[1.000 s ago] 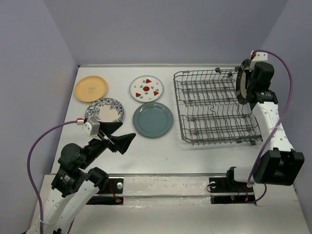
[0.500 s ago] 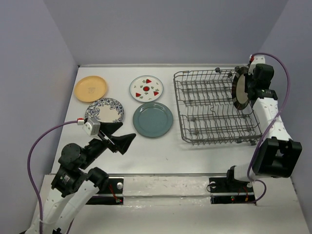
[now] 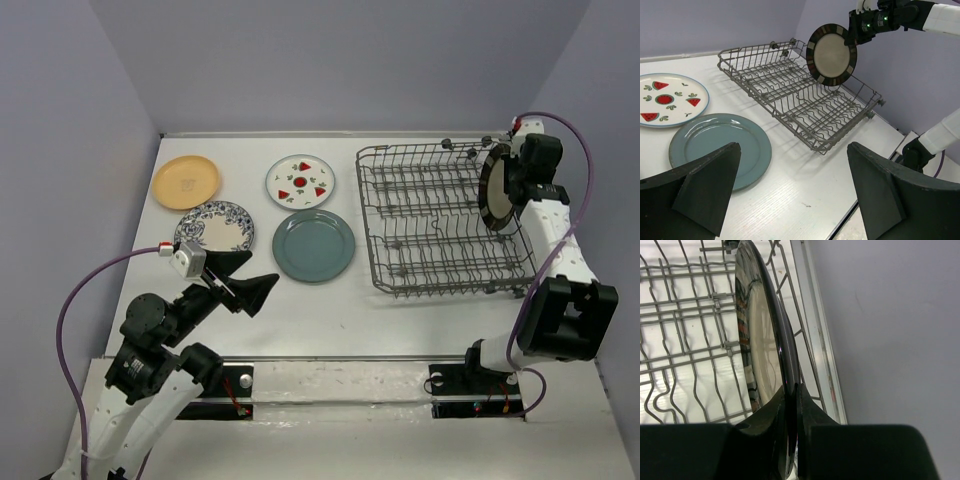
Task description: Load the plates into the dish rack
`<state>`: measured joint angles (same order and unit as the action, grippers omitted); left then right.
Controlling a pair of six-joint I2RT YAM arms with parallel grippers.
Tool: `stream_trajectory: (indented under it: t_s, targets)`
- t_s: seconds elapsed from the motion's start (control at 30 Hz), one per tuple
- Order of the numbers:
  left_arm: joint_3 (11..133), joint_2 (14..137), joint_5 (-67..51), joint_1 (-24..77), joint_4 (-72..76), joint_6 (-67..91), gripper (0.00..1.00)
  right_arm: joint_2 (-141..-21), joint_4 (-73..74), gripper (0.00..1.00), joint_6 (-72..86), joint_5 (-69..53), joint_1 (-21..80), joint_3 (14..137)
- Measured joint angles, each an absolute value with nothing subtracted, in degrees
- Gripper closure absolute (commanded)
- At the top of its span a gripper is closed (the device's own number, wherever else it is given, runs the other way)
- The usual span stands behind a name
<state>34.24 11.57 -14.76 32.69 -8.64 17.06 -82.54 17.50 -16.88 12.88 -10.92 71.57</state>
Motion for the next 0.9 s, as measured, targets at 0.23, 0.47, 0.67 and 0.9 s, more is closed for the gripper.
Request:
stream_trajectory:
  t_s: [0.23,0.47,0.67,0.9]
  targets:
    - [34.2,11.6,-14.7,32.7,-8.7,17.1,0.01,-83.5,17.0,0.93,-17.2,12.1,-10.9,69.8]
    - [34.2,11.6,-14.7,32.7,-8.7,17.0,0.01,-83.5,13.6,0.73,-16.5,11.5,-11.0,67.0]
    - [34.2,11.7,-14.7,32.8,-8.7,17.1,0.01,-82.5,6.7,0.39,-12.4,11.8,-11.8,61.3]
    - [34.2,12.1,-14.6,32.9,-8.9,17.1,0.01,-82.5,5.7,0.26,-8.7,12.5,-12.1,59.9]
